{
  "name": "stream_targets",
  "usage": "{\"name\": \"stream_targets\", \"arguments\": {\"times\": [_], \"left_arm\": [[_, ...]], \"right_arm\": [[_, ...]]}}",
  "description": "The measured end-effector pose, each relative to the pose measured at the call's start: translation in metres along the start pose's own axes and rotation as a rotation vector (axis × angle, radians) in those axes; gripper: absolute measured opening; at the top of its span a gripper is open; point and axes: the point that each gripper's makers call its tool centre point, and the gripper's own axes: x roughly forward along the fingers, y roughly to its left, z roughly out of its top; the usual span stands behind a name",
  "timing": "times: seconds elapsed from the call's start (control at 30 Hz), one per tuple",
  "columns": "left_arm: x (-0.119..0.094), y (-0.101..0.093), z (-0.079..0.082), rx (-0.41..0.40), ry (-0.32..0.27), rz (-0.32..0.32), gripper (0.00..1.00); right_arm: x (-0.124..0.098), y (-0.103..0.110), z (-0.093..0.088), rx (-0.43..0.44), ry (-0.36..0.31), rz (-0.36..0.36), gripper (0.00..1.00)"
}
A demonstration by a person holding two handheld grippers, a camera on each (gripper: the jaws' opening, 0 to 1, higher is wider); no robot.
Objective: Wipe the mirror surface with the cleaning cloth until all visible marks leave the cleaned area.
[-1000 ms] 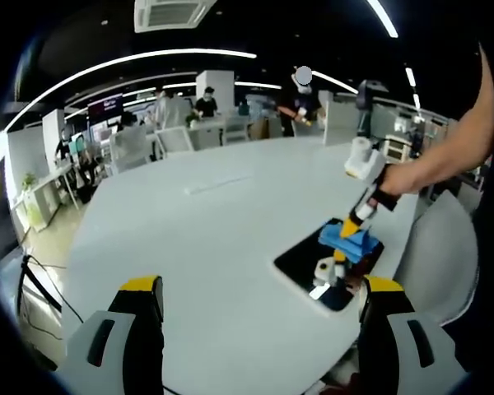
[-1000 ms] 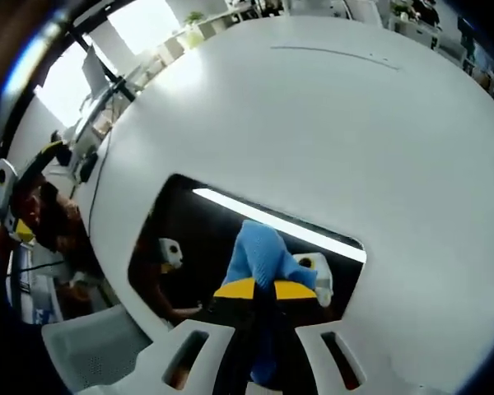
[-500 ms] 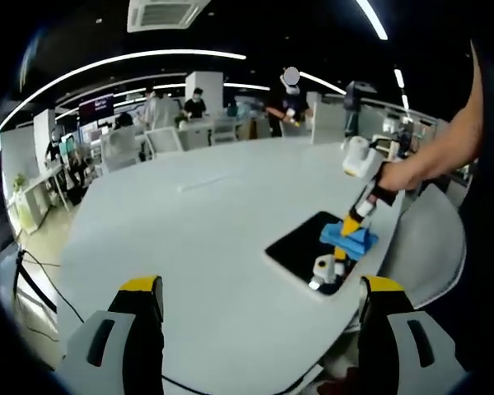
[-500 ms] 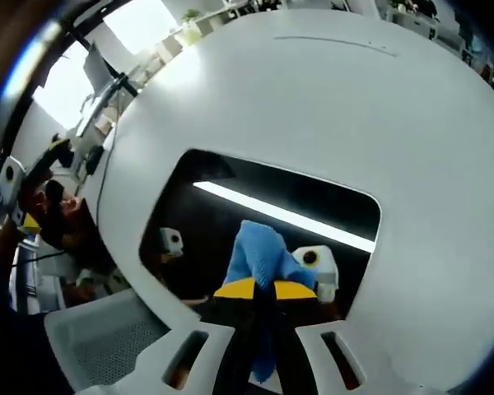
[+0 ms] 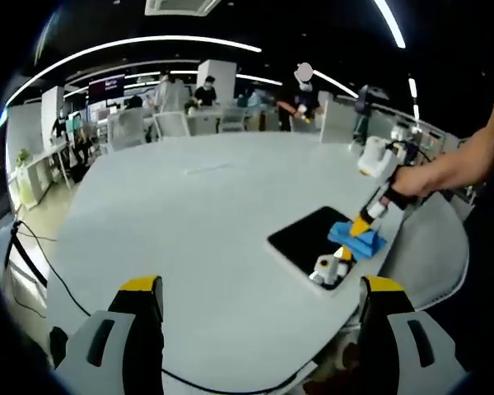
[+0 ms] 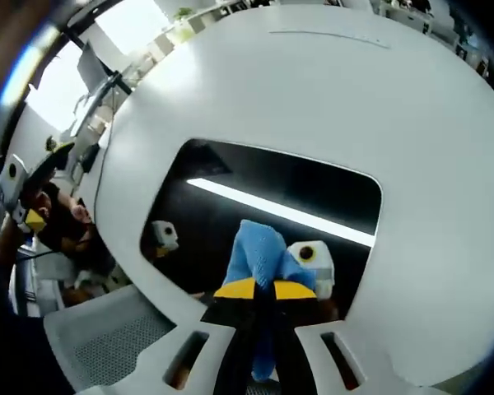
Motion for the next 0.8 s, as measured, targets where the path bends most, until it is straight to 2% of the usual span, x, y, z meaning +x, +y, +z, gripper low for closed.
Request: {"name": "stream_targets", "arguments": {"times": [0.07, 0.23, 0.37, 0.43, 0.5, 0.57, 0.63, 0.8], "left_arm": [[0.002, -0.003, 0.003, 0.030, -0.003, 0.004, 0.99], [-0.003, -0.006, 0.008, 0.034, -0.002, 0.034, 0.99], [-0.003, -0.005, 0.000, 0.010, 0.005, 0.063, 0.99], [0.001, -0.008, -0.003, 0.008, 0.007, 0.064, 0.99], [0.004, -0.013, -0.005, 0.058, 0.017, 0.063, 0.99], [0.007, -0.015, -0.005, 0.043, 0.030, 0.056, 0.99], [0.008, -0.017, -0.002, 0.025, 0.018, 0.049, 0.99], [0.010, -0.022, 0.000, 0.050, 0.013, 0.042, 0.99]], "right_arm": [[0.000, 0.000, 0.000, -0.001, -0.003, 0.008, 0.00], [-0.001, 0.003, -0.004, -0.037, -0.006, 0.000, 0.00], [-0.001, 0.004, -0.006, -0.033, 0.009, 0.021, 0.00], [-0.002, 0.004, -0.011, -0.034, 0.012, 0.025, 0.00], [-0.002, 0.004, -0.011, -0.041, -0.006, 0.023, 0.00], [-0.002, 0.004, -0.010, -0.047, -0.009, 0.024, 0.00], [-0.002, 0.004, -0.010, -0.051, -0.003, 0.028, 0.00], [-0.001, 0.005, -0.009, -0.095, 0.013, 0.026, 0.00]]}}
